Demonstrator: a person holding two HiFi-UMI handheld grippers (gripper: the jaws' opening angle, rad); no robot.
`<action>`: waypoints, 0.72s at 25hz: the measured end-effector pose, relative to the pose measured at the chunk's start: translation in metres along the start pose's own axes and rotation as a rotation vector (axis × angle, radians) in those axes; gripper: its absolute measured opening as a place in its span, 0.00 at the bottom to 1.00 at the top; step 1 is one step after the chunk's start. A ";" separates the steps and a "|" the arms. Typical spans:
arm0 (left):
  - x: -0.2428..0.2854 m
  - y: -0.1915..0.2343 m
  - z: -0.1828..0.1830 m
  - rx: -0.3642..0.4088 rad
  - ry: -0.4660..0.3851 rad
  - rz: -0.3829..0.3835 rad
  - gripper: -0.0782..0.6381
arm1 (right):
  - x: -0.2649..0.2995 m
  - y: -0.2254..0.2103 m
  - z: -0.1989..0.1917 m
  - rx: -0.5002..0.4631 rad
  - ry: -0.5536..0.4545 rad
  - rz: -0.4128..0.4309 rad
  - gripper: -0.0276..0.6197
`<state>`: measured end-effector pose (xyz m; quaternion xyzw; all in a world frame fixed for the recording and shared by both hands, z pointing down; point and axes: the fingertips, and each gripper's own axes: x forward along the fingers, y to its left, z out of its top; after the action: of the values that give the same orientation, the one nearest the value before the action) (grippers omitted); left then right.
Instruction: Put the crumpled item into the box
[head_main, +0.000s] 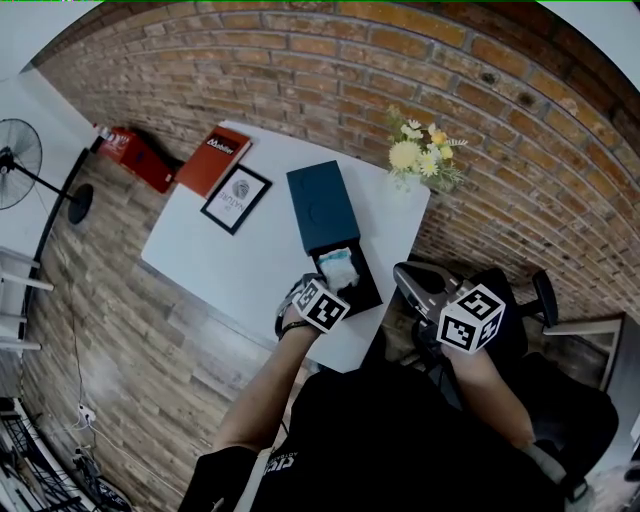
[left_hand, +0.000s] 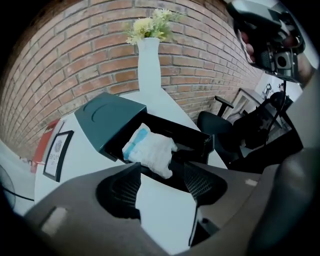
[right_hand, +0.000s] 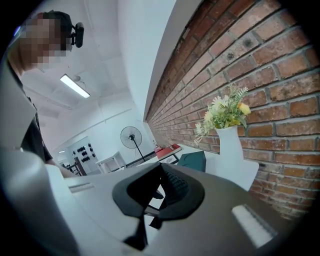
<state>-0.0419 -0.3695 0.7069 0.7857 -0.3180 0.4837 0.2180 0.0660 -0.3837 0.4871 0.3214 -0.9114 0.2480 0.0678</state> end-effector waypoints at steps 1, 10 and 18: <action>-0.002 0.000 -0.003 0.017 0.008 0.003 0.49 | 0.000 0.002 0.000 -0.001 -0.001 -0.002 0.04; -0.032 0.017 0.008 -0.071 -0.166 0.014 0.49 | -0.002 0.014 -0.003 -0.013 -0.009 -0.028 0.04; -0.108 0.021 0.040 -0.035 -0.434 0.007 0.46 | -0.003 0.038 0.009 -0.045 -0.057 -0.052 0.04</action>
<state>-0.0671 -0.3794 0.5932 0.8665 -0.3686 0.2981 0.1564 0.0456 -0.3610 0.4632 0.3501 -0.9097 0.2164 0.0554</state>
